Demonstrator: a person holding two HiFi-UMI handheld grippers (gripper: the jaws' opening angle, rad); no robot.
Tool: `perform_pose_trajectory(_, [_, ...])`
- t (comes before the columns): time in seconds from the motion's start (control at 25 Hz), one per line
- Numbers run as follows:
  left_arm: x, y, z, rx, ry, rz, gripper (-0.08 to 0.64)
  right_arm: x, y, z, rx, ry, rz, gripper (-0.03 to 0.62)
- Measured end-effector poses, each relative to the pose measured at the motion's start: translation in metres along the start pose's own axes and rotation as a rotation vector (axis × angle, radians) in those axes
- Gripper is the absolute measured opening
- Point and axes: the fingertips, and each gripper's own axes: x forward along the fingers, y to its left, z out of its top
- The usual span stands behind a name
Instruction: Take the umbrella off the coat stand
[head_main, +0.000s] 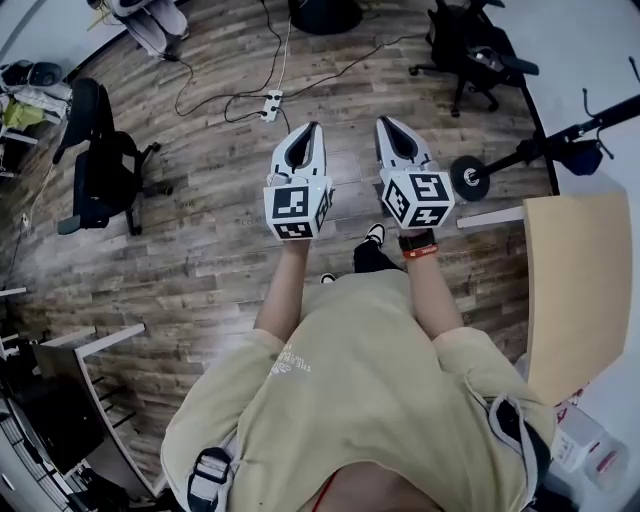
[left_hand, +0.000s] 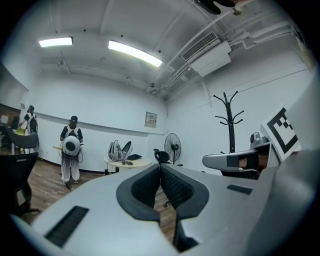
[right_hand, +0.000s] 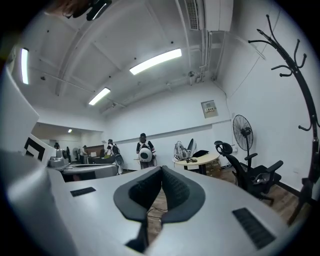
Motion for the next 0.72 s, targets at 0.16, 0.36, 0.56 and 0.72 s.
perform_pose_trajectory(0.16, [0.057,-0.019,0.013,0.057,0.010,-0.036,0.025,0.024,-0.052,0.021,-0.009,-0.030,-0.033,0.015])
perform_pose_trajectory(0.36, [0.135,-0.061,0.018,0.096,0.045,-0.069,0.025,0.037,-0.137,0.031,-0.014,-0.016,-0.088,0.014])
perform_pose_trajectory(0.56, [0.205,-0.108,0.023,0.106,0.028,-0.123,0.025,0.038,-0.217,0.044,-0.083,-0.020,-0.170,0.011])
perform_pose_trajectory(0.72, [0.247,-0.153,0.025,0.119,0.022,-0.173,0.025,0.025,-0.270,0.051,-0.058,-0.034,-0.223,0.011])
